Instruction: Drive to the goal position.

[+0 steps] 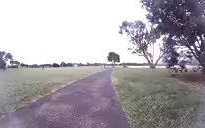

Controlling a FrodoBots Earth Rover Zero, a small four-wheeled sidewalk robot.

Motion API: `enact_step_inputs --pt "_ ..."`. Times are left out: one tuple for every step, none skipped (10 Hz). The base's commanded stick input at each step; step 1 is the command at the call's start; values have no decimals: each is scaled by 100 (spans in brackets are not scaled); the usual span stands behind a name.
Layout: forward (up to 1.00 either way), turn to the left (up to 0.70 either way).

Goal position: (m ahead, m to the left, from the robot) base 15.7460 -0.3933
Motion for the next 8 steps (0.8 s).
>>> enact_step_inputs --pt "85 0" --pt "85 0" --pt "85 0" --pt "85 0" --pt "85 9" --pt "85 5" --pt "85 1" --pt "85 15"
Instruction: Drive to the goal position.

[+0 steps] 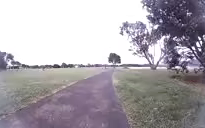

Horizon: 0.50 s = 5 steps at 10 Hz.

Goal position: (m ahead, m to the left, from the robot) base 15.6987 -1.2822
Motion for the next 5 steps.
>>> enact_step_inputs --pt "85 29" --pt "85 34" --pt "85 34" --pt "85 34" --pt "85 34"
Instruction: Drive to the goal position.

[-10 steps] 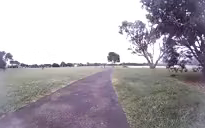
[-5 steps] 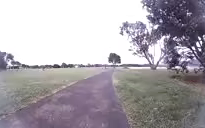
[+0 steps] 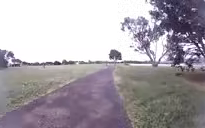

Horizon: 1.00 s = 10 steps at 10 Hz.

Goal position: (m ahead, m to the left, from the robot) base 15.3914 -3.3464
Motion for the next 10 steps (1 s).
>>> enact_step_inputs --pt "85 34" --pt "85 34" --pt "85 34" --pt "85 34" --pt "85 34" --pt "85 34" --pt "85 34" --pt "85 0" --pt "85 0" --pt "85 -4"
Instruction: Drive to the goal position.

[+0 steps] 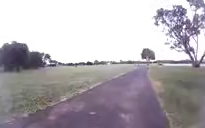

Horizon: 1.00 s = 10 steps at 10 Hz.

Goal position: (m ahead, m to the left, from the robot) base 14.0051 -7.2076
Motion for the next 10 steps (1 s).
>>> enact_step_inputs --pt "85 -19" --pt "85 -34" --pt "85 -34" --pt "85 -34" --pt "85 -34" --pt "85 -34" --pt "85 -34" --pt "85 -34" --pt "85 -34" --pt "0 -85"
